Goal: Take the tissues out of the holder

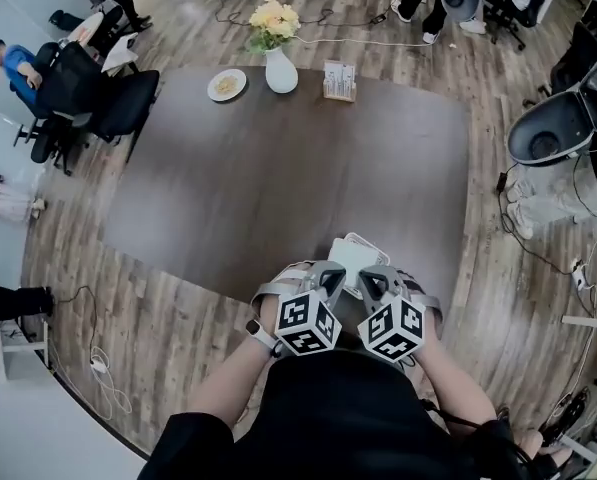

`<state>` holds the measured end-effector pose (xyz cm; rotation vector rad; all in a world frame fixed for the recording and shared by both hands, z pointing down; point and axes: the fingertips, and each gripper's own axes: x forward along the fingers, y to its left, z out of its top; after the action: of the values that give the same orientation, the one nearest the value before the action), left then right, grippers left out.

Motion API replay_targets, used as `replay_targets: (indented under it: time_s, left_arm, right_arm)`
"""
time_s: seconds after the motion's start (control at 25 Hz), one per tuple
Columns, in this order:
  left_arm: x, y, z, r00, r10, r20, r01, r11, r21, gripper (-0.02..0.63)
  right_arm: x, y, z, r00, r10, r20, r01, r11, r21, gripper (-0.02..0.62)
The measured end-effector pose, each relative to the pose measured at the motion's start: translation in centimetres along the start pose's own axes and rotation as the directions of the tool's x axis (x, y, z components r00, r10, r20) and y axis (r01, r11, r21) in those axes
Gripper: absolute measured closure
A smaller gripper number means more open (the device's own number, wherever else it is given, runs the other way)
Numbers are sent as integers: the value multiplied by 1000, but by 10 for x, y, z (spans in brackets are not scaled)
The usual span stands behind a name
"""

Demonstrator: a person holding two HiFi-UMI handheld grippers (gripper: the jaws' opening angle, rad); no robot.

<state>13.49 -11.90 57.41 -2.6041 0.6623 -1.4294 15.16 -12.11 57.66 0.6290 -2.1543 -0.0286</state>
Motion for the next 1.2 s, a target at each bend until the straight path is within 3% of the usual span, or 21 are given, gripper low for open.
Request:
replay_targets:
  time_s: [0.2,0.48,0.92,1.2]
  left_arm:
    - [-21,25,-5,998,61,-2,-61,998,8,600]
    - [-48,52,-38,996,92,-3,-92,996,-5,600]
    - [-77,81,-104,998,56,4,-56,998,-13,601]
    - [-74,95,-142,1000,9,3,-9,1000,-8,600]
  right_arm:
    - [1,-7,33,999,-15,36,17,998,-56,589]
    - [22,4,77,999,-17,50,22,996,-91,589]
    - [66,33,134,1000,-9,5,9,997,-79,589]
    - [103,44,150,1000,2,-31,-4,999,-53,588]
